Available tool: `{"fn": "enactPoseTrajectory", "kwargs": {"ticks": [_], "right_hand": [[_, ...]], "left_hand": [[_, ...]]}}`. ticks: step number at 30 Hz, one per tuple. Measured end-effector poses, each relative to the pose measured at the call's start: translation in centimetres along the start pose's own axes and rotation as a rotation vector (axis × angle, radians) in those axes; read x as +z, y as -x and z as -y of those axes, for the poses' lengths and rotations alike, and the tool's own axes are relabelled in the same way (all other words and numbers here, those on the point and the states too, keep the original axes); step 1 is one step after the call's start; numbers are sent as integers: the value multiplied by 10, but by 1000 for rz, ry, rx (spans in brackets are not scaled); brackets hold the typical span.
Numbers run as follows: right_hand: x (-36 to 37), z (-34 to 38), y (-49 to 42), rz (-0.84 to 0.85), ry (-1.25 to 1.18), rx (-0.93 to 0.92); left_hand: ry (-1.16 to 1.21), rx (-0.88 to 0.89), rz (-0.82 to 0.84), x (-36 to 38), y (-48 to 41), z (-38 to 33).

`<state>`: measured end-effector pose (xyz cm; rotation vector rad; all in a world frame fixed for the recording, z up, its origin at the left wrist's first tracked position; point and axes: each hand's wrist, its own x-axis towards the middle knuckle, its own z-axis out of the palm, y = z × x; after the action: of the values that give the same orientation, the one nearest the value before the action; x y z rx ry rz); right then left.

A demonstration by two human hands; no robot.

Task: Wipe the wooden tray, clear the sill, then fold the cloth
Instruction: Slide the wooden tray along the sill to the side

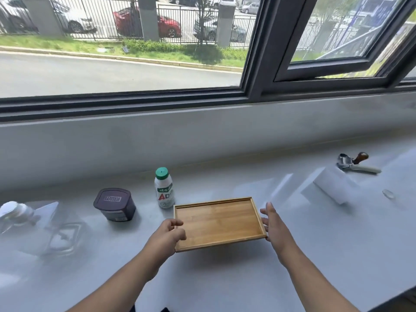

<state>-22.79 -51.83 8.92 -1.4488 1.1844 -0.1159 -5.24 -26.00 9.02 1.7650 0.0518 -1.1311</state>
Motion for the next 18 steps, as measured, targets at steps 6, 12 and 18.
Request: {"fn": "enactPoseTrajectory", "kwargs": {"ticks": [6, 12, 18], "right_hand": [[-62, 23, -99, 14, 19, 13], [-80, 52, -196, 53, 53, -5], [-72, 72, -265, 76, 124, -5]], "left_hand": [[-1, -1, -35, 79, -65, -57], [45, -9, -124, 122, -137, -100], [10, -8, -161, 134, -199, -125]]}}
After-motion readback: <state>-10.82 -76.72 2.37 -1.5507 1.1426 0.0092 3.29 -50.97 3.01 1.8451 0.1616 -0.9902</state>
